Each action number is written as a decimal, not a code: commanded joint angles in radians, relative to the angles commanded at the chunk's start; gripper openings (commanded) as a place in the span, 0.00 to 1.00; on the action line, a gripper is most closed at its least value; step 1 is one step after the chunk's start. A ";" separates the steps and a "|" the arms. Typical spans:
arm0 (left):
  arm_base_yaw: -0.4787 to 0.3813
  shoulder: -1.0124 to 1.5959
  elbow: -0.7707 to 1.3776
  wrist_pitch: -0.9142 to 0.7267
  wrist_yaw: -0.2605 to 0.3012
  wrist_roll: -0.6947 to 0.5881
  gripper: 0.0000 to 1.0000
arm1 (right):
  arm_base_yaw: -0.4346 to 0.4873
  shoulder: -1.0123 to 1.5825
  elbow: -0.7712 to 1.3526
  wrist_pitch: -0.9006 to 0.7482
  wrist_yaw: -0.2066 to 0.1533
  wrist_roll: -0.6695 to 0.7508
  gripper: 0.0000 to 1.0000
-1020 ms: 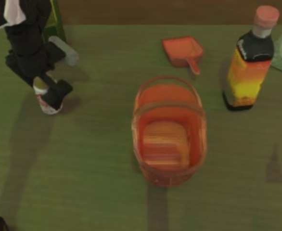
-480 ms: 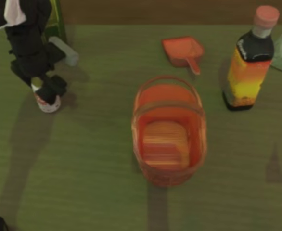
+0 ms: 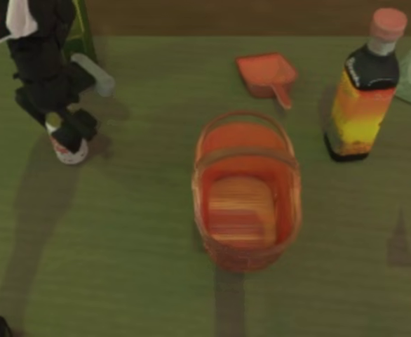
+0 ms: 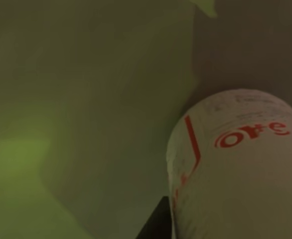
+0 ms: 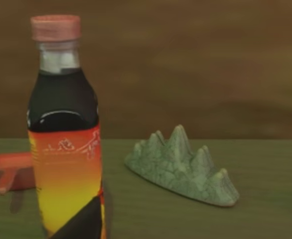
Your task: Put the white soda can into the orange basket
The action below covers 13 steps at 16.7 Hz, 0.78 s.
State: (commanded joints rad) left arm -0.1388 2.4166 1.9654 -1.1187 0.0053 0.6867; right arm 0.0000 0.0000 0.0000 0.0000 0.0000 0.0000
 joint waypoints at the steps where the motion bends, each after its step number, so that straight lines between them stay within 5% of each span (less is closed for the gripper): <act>1: 0.000 0.000 0.000 0.000 0.000 0.000 0.00 | 0.000 0.000 0.000 0.000 0.000 0.000 1.00; 8: -0.002 -0.003 -0.003 0.010 0.007 -0.002 0.00 | 0.000 0.000 0.000 0.000 0.000 0.000 1.00; 13: -0.027 -0.036 -0.070 0.210 0.150 -0.068 0.00 | 0.000 0.000 0.000 0.000 0.000 0.000 1.00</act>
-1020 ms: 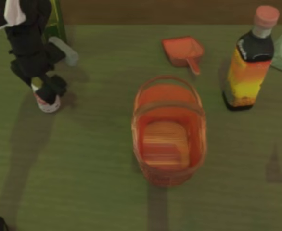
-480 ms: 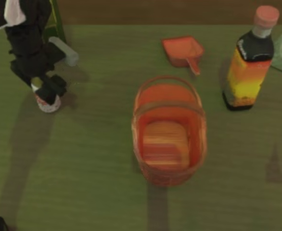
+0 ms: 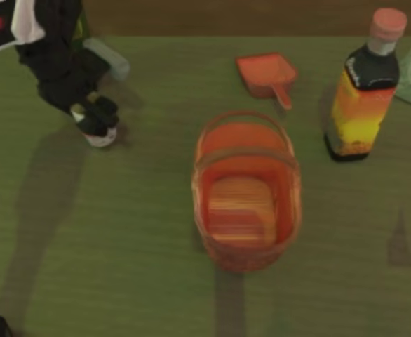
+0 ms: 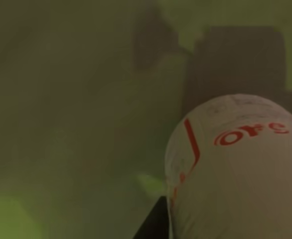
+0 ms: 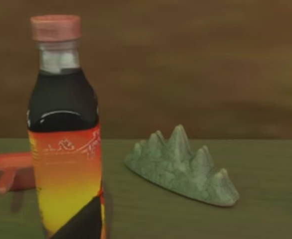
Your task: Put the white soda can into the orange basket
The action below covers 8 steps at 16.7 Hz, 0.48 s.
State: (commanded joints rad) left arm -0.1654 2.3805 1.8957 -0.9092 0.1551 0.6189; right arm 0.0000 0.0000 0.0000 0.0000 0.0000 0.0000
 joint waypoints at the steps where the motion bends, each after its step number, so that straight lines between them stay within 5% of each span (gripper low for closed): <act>1: -0.008 -0.011 -0.023 0.065 0.046 -0.022 0.00 | 0.000 0.000 0.000 0.000 0.000 0.000 1.00; 8: -0.075 -0.099 -0.265 0.696 0.458 -0.235 0.00 | 0.000 0.000 0.000 0.000 0.000 0.000 1.00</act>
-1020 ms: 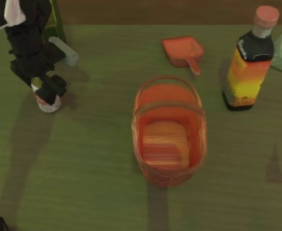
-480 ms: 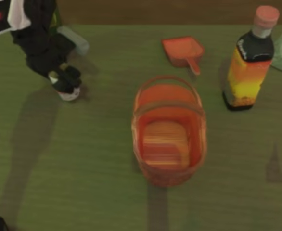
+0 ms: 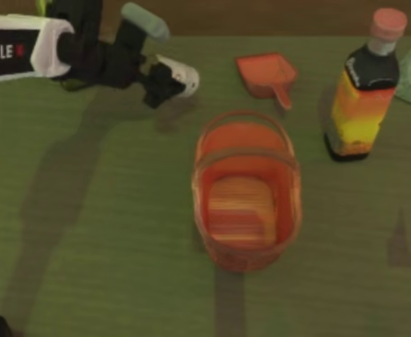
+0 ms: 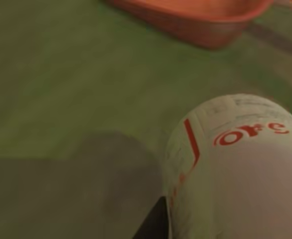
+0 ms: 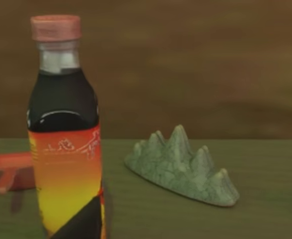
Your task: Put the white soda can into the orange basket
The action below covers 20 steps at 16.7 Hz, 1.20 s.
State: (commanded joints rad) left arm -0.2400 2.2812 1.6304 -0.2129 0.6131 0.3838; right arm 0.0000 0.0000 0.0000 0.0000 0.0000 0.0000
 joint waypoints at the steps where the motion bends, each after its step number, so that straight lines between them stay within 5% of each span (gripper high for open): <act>1: -0.010 -0.016 -0.043 0.104 0.064 -0.036 0.00 | 0.000 0.000 0.000 0.000 0.000 0.000 1.00; 7: -0.065 -0.141 -0.286 0.682 0.423 -0.235 0.00 | 0.000 0.000 0.000 0.000 0.000 0.000 1.00; 11: -0.090 -0.219 -0.386 0.920 0.589 -0.316 0.00 | 0.000 0.000 0.000 0.000 0.000 0.000 1.00; 14: -0.097 -0.250 -0.418 0.988 0.642 -0.339 0.00 | 0.000 0.000 0.000 0.000 0.000 0.000 1.00; 20: -0.092 -0.243 -0.416 0.992 0.642 -0.338 0.00 | 0.000 0.000 0.000 0.000 0.000 0.000 1.00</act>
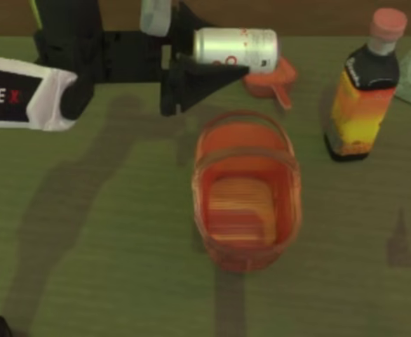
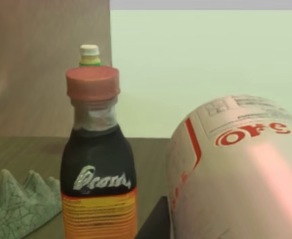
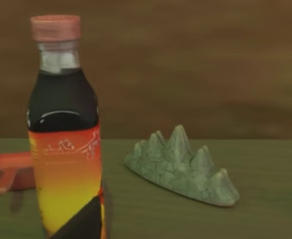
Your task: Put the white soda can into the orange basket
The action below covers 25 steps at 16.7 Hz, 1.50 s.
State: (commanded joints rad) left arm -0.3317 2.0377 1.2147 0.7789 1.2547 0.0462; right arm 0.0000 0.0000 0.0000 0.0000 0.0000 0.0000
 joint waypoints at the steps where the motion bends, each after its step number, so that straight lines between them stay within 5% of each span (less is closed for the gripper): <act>1: 0.000 0.013 -0.003 0.013 0.001 0.000 0.00 | 0.000 0.000 0.000 0.000 0.000 0.000 1.00; 8: 0.016 0.225 -0.060 0.298 0.005 -0.007 0.00 | 0.000 0.000 0.000 0.000 0.000 0.000 1.00; 14: 0.020 0.259 -0.071 0.337 0.003 -0.007 0.00 | 0.000 0.000 0.000 0.000 0.000 0.000 1.00; 25: 0.020 0.259 -0.071 0.337 0.003 -0.007 0.83 | 0.000 0.000 0.000 0.000 0.000 0.000 1.00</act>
State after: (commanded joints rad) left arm -0.3118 2.2966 1.1437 1.1159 1.2581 0.0396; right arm 0.0000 0.0000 0.0000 0.0000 0.0000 0.0000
